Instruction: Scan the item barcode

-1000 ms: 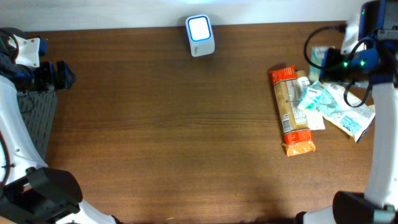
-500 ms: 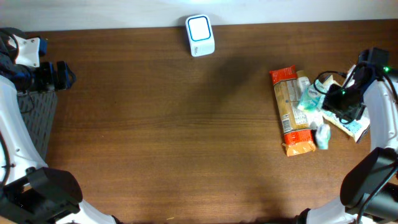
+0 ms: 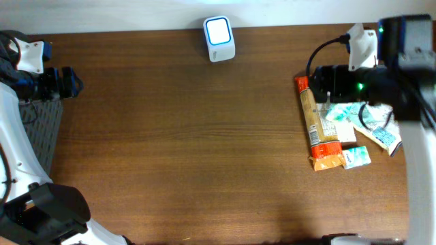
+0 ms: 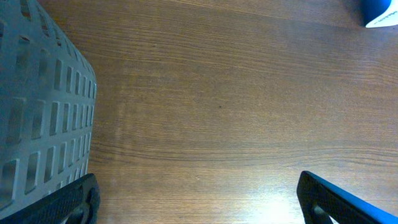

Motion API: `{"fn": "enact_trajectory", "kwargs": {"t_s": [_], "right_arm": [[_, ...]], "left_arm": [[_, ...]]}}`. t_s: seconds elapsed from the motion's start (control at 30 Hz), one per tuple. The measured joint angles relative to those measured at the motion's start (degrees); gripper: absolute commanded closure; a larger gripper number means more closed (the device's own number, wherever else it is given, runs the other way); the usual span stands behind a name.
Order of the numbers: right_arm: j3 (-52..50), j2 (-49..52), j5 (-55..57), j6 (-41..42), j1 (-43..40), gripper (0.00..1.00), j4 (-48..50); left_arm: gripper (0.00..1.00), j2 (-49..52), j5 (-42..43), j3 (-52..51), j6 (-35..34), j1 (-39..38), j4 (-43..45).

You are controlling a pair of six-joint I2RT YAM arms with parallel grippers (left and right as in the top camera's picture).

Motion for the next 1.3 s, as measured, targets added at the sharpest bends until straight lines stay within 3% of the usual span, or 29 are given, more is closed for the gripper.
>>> {"fn": "enact_trajectory", "kwargs": {"t_s": [0.13,0.3,0.8,0.93,1.3], "right_arm": [[1.6,-10.9,-0.3,-0.1,8.8,0.01,-0.6],[1.7,-18.1,-0.4,-0.1,10.0,0.01,-1.3],[0.2,-16.8,2.2,-0.2,9.3,0.01,1.1],[-12.4,-22.1,3.4,-1.0,6.1,0.01,14.8],[-68.5,-52.9,3.7,-3.2,1.7,0.01,63.8]], "left_arm": [[0.01,0.0,0.0,0.0,0.0,0.0,0.0],[0.01,0.0,0.0,0.0,0.0,0.0,0.0],[0.01,0.0,0.0,0.0,0.0,0.0,0.0],[0.01,0.0,0.0,0.0,0.0,0.0,0.0],[0.01,0.0,0.0,0.0,0.0,0.0,0.0]]}}
